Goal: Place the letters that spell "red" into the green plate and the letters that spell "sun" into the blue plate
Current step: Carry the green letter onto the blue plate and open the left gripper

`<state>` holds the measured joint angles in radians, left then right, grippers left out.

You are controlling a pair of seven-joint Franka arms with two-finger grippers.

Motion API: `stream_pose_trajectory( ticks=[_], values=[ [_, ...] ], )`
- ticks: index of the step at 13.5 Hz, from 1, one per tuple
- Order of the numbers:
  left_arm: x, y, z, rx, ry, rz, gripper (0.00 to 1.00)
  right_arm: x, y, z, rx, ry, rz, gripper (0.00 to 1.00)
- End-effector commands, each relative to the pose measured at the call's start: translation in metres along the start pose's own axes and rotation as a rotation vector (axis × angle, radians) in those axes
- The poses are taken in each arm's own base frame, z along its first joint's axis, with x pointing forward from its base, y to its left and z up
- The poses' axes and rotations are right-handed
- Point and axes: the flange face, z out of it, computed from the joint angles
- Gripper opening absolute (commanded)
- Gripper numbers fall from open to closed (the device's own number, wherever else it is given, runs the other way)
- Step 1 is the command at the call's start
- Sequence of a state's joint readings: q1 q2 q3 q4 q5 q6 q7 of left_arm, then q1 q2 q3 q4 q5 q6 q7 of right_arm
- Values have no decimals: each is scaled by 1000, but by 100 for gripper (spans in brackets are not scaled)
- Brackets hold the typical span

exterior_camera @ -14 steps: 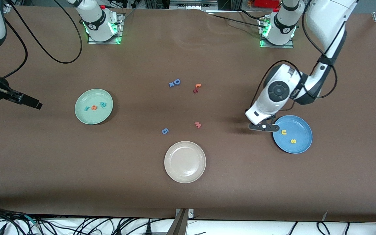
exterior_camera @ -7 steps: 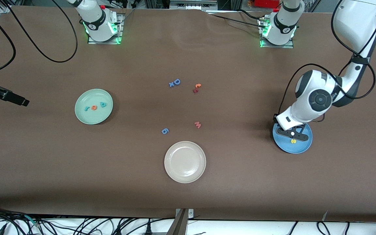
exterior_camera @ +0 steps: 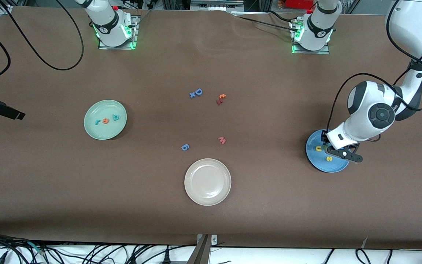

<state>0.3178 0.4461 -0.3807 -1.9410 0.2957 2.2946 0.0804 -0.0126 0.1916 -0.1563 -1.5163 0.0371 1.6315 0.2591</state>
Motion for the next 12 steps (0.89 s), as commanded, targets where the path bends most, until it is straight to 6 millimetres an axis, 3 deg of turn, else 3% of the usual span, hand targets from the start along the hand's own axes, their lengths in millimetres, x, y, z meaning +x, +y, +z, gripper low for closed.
stream_pose_trajectory(
  ticks=[1, 8, 12],
  values=[
    [12, -16, -17, 3, -6, -3, 100, -2, 8, 0, 4, -26, 3, 100],
    [47, -37, -114, 30, -57, -47, 100, 7, 2, 0, 24, 22, 1, 100],
    [63, -2, -163, 74, -85, 1, 100, 7, 2, 4, 20, 9, 3, 100]
  ],
)
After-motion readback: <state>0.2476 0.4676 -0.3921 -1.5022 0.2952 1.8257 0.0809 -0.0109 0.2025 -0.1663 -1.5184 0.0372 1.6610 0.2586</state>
